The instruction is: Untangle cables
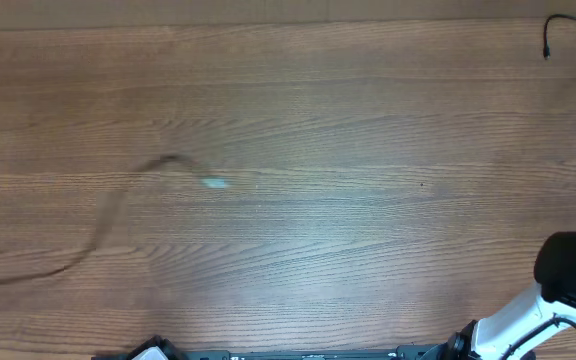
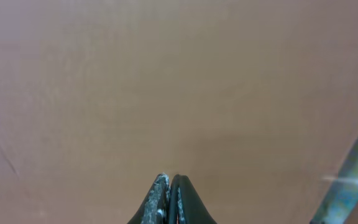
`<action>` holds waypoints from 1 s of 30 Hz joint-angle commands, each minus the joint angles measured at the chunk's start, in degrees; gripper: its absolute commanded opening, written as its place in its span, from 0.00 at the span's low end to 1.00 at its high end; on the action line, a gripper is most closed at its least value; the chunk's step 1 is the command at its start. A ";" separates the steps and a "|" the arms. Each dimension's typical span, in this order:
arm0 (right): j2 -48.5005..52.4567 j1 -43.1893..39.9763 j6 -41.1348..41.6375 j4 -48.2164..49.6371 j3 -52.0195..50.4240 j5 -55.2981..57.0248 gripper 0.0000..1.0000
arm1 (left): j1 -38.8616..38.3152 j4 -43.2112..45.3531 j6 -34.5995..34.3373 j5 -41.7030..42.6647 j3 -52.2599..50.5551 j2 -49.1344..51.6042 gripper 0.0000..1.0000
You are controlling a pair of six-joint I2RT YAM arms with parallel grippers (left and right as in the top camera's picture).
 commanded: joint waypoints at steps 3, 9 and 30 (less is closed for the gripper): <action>2.01 2.36 -1.27 -3.26 1.22 1.31 0.04 | 0.52 1.33 -0.04 15.04 -0.02 3.41 0.04; -0.85 8.22 -1.25 -4.87 1.29 0.31 0.04 | 0.52 3.48 0.85 22.75 -0.02 4.83 0.04; -5.73 -2.32 -11.50 -7.21 4.15 24.70 0.04 | 0.50 3.54 2.27 42.42 -0.02 5.42 0.04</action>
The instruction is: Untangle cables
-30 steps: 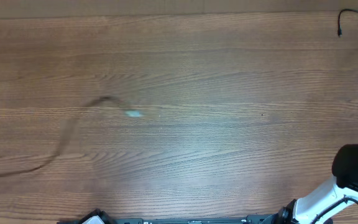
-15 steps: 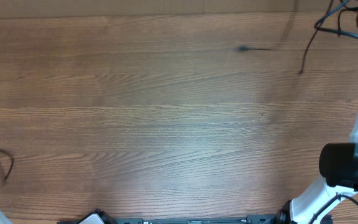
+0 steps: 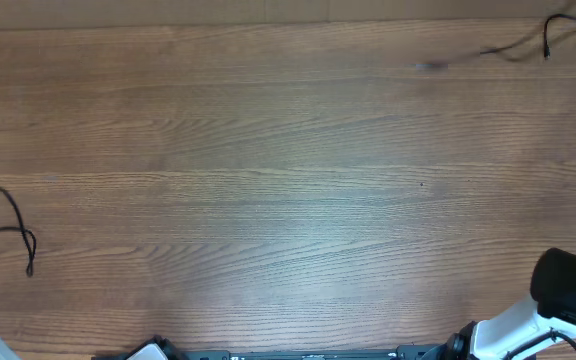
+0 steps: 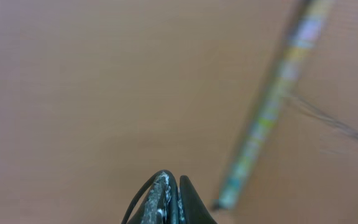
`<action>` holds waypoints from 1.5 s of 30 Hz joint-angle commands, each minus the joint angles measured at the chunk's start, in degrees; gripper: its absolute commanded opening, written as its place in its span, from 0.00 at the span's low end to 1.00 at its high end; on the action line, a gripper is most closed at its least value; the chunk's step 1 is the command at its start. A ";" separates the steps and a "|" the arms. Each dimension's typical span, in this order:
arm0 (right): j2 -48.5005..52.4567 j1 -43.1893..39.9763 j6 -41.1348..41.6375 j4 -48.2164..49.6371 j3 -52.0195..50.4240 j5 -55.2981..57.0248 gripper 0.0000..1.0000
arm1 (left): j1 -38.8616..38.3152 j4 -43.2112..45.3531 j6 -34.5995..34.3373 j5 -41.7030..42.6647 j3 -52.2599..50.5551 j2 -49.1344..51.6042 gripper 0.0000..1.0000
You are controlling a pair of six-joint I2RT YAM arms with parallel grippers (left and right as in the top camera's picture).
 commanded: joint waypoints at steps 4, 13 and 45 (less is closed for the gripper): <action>-0.22 -7.17 -1.79 -2.91 0.35 -0.44 0.04 | 0.52 0.11 1.40 4.39 0.22 -0.20 0.04; 5.35 -14.36 -1.20 -7.17 -10.51 -7.21 0.04 | 0.52 -1.86 1.40 4.59 0.22 -0.24 0.04; 17.75 -35.85 20.39 12.15 -30.97 -31.52 0.04 | 0.52 -4.02 2.23 9.09 0.22 -1.53 0.04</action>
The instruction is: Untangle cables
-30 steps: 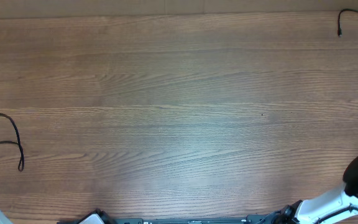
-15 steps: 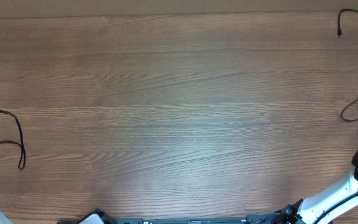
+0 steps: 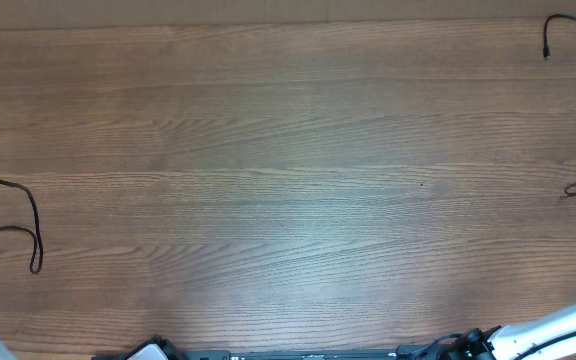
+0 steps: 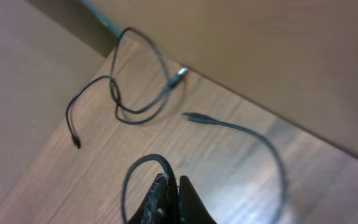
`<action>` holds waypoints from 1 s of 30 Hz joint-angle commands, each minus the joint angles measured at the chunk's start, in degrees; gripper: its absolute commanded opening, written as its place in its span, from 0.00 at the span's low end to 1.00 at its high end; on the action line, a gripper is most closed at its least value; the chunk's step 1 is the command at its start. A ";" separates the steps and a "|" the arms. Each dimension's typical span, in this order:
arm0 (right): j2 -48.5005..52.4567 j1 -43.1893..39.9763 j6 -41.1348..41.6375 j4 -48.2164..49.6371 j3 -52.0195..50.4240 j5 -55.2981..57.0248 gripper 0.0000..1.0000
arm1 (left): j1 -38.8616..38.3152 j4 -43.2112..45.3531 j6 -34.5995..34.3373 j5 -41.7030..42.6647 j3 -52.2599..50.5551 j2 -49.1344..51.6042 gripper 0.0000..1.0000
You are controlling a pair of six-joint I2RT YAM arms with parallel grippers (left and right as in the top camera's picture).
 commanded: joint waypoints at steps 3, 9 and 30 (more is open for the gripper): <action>1.18 0.26 -6.21 -3.48 0.00 -0.79 0.04 | 0.52 -0.70 1.16 0.66 0.22 -0.87 0.04; 2.01 2.71 -6.84 -5.66 0.00 5.88 1.00 | 0.52 -0.96 1.44 0.70 0.22 -1.16 0.04; -15.04 15.93 -8.98 -27.61 22.05 17.97 1.00 | 0.52 -0.74 3.13 0.68 0.22 -1.46 0.04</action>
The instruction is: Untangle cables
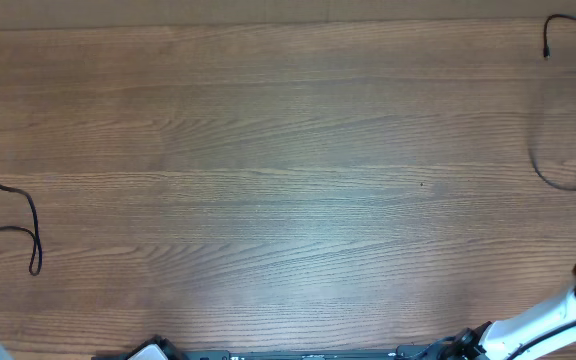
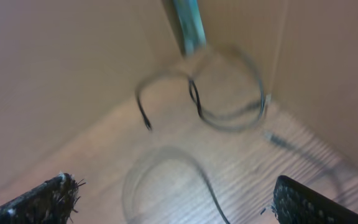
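Note:
One thin black cable (image 1: 20,215) lies looped at the table's left edge. A black shape at that edge, likely my left gripper, touches it; its jaws are cut off. Another black cable (image 1: 566,22) sits in the far right corner, and a blurred loop (image 1: 558,170) shows below it. In the right wrist view my right gripper (image 2: 179,204) stands wide open, fingertips (image 2: 53,199) far apart. A blurred cable strand (image 2: 185,165) lies on the wood between them, with coiled loops (image 2: 225,102) beyond.
A brown wall (image 2: 61,74) and a teal strip (image 2: 188,25) close off the table's far right corner. My right arm's white link (image 1: 543,325) enters from the bottom right. The wooden table (image 1: 288,190) spans the whole overhead view.
My right gripper was shut with a cable loop at its tips; now it is wide open and the strand lies loose below. In the overhead view the right cable now shows as a blurred loop.
First a blurred cable stretched across the left half of the table and my right gripper was shut, facing the wall. Then that cable lay at the left edge. Later the right gripper was shut on a cable over the far right corner; now it is open.

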`<action>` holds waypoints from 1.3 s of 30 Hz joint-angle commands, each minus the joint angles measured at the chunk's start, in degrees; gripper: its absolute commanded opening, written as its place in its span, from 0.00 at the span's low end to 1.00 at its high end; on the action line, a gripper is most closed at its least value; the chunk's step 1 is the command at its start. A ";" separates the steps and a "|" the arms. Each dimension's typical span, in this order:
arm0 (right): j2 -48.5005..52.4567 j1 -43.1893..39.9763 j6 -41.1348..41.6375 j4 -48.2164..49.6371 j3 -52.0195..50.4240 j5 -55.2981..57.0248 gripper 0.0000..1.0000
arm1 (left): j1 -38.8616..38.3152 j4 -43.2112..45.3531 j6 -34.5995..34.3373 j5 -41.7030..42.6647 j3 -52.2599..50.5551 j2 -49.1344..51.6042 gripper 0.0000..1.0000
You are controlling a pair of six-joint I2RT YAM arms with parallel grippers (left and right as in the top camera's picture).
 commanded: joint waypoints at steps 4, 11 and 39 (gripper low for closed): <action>-5.35 2.60 1.77 -9.77 2.05 6.95 1.00 | 0.52 -0.07 1.99 0.70 0.22 -0.70 0.04; -5.31 7.76 14.08 -11.56 -11.67 6.99 1.00 | 0.52 -0.04 3.48 0.68 0.22 -0.70 0.04; -2.91 19.54 14.05 38.34 -58.80 6.34 0.04 | 0.52 -4.37 8.17 0.63 0.22 -0.72 0.04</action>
